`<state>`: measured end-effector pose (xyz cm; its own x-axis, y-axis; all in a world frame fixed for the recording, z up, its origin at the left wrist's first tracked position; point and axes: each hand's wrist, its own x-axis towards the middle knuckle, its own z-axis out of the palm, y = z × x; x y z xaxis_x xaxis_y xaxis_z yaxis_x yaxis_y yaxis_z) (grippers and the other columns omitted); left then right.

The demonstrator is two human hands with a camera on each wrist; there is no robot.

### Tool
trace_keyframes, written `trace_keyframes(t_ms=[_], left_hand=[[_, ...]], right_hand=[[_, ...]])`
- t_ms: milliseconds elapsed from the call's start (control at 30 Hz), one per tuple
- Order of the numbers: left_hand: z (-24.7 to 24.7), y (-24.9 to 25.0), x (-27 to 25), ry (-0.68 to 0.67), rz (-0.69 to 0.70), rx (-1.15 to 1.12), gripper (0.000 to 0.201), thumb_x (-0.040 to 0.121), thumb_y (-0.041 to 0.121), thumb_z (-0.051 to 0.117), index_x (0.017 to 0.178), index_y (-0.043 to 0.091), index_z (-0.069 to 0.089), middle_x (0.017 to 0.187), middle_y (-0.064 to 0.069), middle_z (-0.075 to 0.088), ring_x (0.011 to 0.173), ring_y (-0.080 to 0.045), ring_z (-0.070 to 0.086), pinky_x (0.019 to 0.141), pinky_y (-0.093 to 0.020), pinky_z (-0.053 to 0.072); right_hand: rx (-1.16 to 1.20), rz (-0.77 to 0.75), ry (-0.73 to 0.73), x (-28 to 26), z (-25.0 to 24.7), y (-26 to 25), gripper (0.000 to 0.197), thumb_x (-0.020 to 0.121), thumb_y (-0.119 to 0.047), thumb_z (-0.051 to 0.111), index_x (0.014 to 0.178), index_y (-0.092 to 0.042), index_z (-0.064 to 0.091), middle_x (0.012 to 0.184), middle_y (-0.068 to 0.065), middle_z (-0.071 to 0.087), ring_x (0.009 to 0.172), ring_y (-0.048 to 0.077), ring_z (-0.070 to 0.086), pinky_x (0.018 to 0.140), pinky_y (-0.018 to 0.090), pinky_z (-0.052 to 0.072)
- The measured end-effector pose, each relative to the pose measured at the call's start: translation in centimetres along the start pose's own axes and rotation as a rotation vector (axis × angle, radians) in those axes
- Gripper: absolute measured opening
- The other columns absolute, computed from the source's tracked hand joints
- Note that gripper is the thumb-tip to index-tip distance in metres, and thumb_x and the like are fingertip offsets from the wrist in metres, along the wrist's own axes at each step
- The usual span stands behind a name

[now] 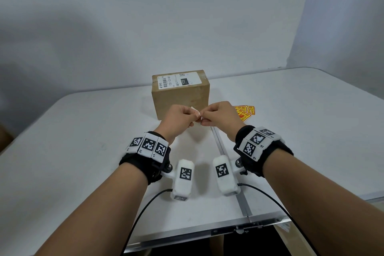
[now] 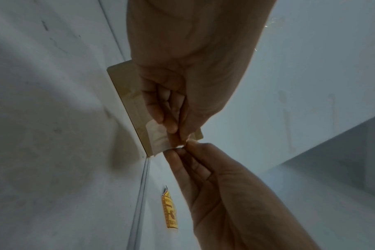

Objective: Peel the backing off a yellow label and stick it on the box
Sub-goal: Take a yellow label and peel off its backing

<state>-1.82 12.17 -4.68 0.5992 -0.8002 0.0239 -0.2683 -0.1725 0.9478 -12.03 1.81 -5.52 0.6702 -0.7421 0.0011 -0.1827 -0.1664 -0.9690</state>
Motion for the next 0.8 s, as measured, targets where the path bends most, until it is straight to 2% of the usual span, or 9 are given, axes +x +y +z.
trace_keyframes(t_ms=[133,200,333,467,633,800], left_hand=[[-0.33,0.06,0.04,0.013,-0.034,-0.054,0.023,0.087,0.017,0.064,0.097,-0.001,0.072,0.092,-0.009,0.072,0.062,-0.008,0.052,0.06,-0.011,0.047],[-0.31,0.13,0.01,0.017,-0.036,-0.053,0.023,0.086,0.018,0.065,0.097,-0.001,0.072,0.094,-0.011,0.073,0.062,-0.008,0.052,0.061,-0.012,0.046],[-0.27,0.12,-0.18,0.019,-0.014,-0.037,0.025,0.087,0.02,0.064,0.097,-0.001,0.072,0.096,-0.013,0.074,0.063,-0.008,0.051,0.06,-0.011,0.046],[-0.23,0.27,-0.25,0.036,0.003,0.008,0.022,0.087,0.02,0.064,0.094,0.0,0.073,0.091,-0.01,0.074,0.064,-0.01,0.051,0.058,-0.01,0.046],[0.07,0.64,-0.23,0.06,0.003,0.05,0.017,0.085,0.017,0.065,0.088,0.003,0.074,0.085,-0.007,0.074,0.068,-0.011,0.055,0.066,-0.02,0.047],[0.37,0.82,-0.25,0.07,0.002,0.077,0.015,0.084,0.014,0.064,0.083,0.002,0.073,0.084,-0.008,0.073,0.074,-0.014,0.057,0.073,-0.028,0.049]], right_hand=[[0.076,-0.051,-0.008,-0.38,-0.04,0.21,0.013,0.077,0.0,0.063,0.08,-0.009,0.072,0.093,0.024,0.073,0.088,0.033,0.074,0.086,0.04,0.059],[0.088,-0.07,0.022,-0.41,0.04,0.28,0.011,0.079,0.002,0.062,0.079,-0.008,0.068,0.094,0.026,0.072,0.088,0.034,0.074,0.084,0.04,0.06],[0.034,-0.094,0.017,-0.47,-0.06,0.14,0.005,0.081,-0.005,0.067,0.084,-0.003,0.071,0.092,0.023,0.074,0.089,0.033,0.073,0.084,0.039,0.06],[-0.004,-0.08,0.007,-0.44,-0.28,0.09,0.01,0.081,-0.01,0.07,0.087,-0.002,0.072,0.09,0.02,0.075,0.084,0.028,0.074,0.084,0.038,0.06],[-0.014,-0.079,0.01,-0.43,-0.3,0.03,0.011,0.081,-0.01,0.069,0.085,-0.001,0.073,0.087,0.019,0.076,0.086,0.031,0.074,0.084,0.039,0.06],[-0.08,-0.103,0.038,-0.27,-0.15,0.1,0.013,0.079,-0.009,0.066,0.083,0.0,0.074,0.082,0.017,0.076,0.08,0.027,0.075,0.081,0.037,0.061]])
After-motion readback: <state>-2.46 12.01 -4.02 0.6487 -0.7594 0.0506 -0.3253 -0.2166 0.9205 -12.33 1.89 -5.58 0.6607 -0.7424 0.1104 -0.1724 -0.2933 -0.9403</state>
